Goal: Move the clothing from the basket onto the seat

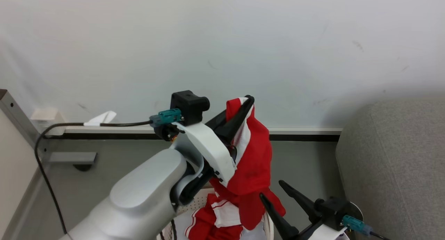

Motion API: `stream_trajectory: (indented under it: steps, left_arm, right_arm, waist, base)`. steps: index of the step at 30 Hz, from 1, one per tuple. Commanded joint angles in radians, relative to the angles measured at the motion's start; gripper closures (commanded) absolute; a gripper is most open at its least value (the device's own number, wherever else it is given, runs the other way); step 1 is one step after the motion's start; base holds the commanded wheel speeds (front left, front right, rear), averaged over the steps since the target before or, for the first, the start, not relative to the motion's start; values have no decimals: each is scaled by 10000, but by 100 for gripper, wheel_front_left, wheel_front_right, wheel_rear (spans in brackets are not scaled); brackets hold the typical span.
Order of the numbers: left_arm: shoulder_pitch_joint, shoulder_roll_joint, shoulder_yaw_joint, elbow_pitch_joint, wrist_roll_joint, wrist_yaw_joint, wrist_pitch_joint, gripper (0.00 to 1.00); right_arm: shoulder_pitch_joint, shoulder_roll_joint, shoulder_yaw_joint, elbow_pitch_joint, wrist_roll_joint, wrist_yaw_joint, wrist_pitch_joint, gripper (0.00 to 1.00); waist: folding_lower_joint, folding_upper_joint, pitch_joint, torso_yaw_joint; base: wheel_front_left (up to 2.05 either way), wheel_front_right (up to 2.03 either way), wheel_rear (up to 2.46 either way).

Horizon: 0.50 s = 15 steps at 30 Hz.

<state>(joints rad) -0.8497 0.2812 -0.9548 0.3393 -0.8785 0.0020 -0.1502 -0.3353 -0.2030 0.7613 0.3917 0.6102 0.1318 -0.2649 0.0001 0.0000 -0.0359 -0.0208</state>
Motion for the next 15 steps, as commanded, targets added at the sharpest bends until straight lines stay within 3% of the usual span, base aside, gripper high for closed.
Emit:
stream_trajectory:
  steps: [1,8,15]
  left_arm:
    - [-91,-90,-57,-68,113,-38,14,100]
    - [-99,-537,-446,-374,130,-217,182,100]
    - [-11,-814,-788,-825,88,-321,427,100]
  right_arm:
    - [-196,63,76,228,56,-21,9,0]
    - [-798,366,309,1536,-126,-21,7,0]
    - [-1020,742,-535,2335,-621,-21,9,0]
  waist:
    - [-1,0,-3,123]
    - [-1,0,-19,569]
    - [-1,0,-48,1083]
  base:
    - [0,0,0]
    - [0,0,0]
    - [0,0,0]
